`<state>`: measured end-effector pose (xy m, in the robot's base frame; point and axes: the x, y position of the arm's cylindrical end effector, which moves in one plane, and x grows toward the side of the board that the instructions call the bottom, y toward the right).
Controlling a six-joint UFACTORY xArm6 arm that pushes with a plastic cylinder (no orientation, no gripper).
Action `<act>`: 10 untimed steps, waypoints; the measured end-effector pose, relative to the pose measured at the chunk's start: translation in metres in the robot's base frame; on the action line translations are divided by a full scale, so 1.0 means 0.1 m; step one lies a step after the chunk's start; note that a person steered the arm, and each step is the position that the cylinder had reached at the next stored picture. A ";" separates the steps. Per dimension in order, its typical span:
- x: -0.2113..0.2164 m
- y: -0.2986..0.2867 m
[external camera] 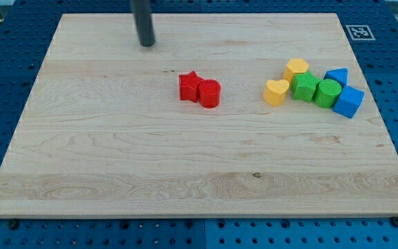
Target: Separate the red star and the red circle
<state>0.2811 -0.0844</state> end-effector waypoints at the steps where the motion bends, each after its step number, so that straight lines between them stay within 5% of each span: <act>1: 0.04 0.79; 3: 0.92 0.98; 7: 1.68 1.47; 10: 1.51 0.57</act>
<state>0.4323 -0.0270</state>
